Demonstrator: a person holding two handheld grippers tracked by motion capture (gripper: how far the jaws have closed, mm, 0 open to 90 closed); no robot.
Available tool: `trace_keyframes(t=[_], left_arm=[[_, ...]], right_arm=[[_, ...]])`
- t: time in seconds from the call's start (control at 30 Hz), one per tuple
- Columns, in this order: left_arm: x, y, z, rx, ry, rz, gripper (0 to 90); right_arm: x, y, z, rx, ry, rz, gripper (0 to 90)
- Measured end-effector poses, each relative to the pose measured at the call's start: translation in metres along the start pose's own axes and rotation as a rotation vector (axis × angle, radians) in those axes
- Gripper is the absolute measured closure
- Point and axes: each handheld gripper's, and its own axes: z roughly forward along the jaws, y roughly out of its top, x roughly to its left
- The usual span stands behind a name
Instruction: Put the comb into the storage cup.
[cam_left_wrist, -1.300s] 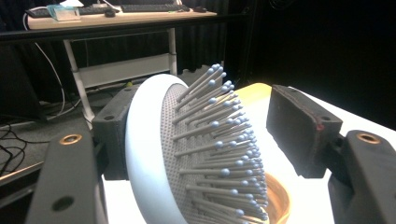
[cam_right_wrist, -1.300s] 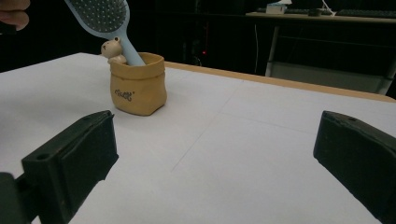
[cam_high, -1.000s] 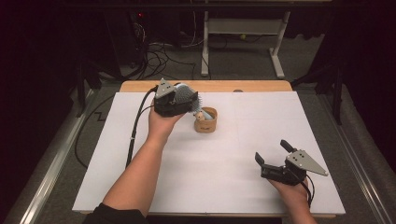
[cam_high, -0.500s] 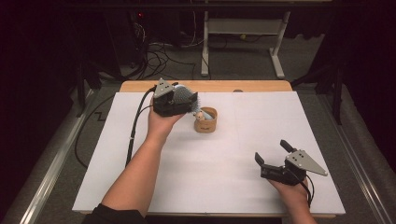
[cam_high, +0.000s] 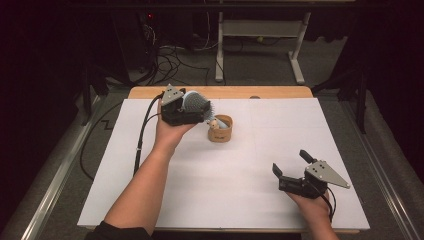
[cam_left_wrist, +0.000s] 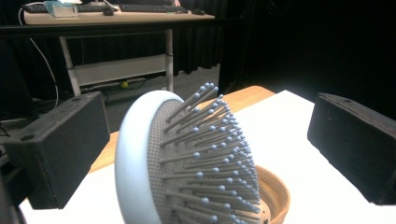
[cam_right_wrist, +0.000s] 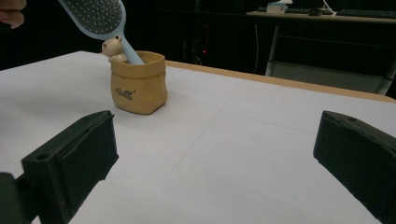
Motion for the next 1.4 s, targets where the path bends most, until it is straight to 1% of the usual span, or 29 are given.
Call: trace_keyframes(t=[0.2, 0.3, 0.37, 0.47, 0.53, 0.6, 0.77, 0.87, 0.97, 1.07, 1.13, 1.23, 1.4], left_arm=[[0.001, 0.0, -0.006, 0.001, -0.004, -0.005, 0.0], [0.002, -0.002, -0.011, 0.003, -0.008, -0.013, 0.0], [0.003, -0.005, -0.013, 0.013, -0.008, -0.014, 0.0], [0.006, -0.012, -0.019, 0.016, -0.014, -0.027, 0.0], [0.007, -0.016, -0.022, 0.028, -0.017, -0.024, 0.1], [0.007, -0.021, -0.027, 0.026, -0.016, -0.016, 0.0], [0.01, -0.036, -0.036, 0.034, -0.019, -0.02, 0.0], [0.013, -0.048, -0.044, 0.03, -0.027, -0.039, 0.0], [0.013, -0.059, -0.053, 0.036, -0.036, -0.037, 0.4], [0.015, -0.069, -0.065, 0.047, -0.033, -0.027, 0.4], [0.016, -0.075, -0.073, 0.058, -0.024, -0.026, 0.4], [0.019, -0.085, -0.087, 0.062, -0.018, -0.042, 0.4], [0.022, -0.101, -0.11, 0.08, 0.008, -0.037, 0.4]], right_arm=[[0.001, 0.0, 0.001, 0.001, 0.0, -0.004, 0.1], [0.001, 0.0, 0.001, 0.002, 0.0, -0.005, 0.1], [0.001, 0.0, 0.001, 0.002, 0.0, -0.006, 0.1], [0.001, 0.0, 0.001, 0.002, 0.001, -0.007, 0.1], [0.002, 0.0, 0.001, 0.002, 0.002, -0.009, 0.1], [0.002, 0.0, 0.001, 0.002, 0.001, -0.011, 0.1], [0.002, 0.0, 0.001, 0.005, -0.001, -0.012, 0.1], [0.002, 0.0, 0.001, 0.006, 0.0, -0.011, 0.1], [0.002, 0.0, 0.001, 0.006, -0.001, -0.008, 0.1], [0.002, 0.0, 0.0, 0.005, -0.001, -0.009, 0.1], [0.002, -0.001, 0.0, 0.005, 0.0, -0.007, 0.1], [0.002, -0.001, 0.0, 0.006, -0.001, -0.007, 0.1], [0.003, 0.0, 0.0, 0.005, -0.003, -0.007, 0.1]])
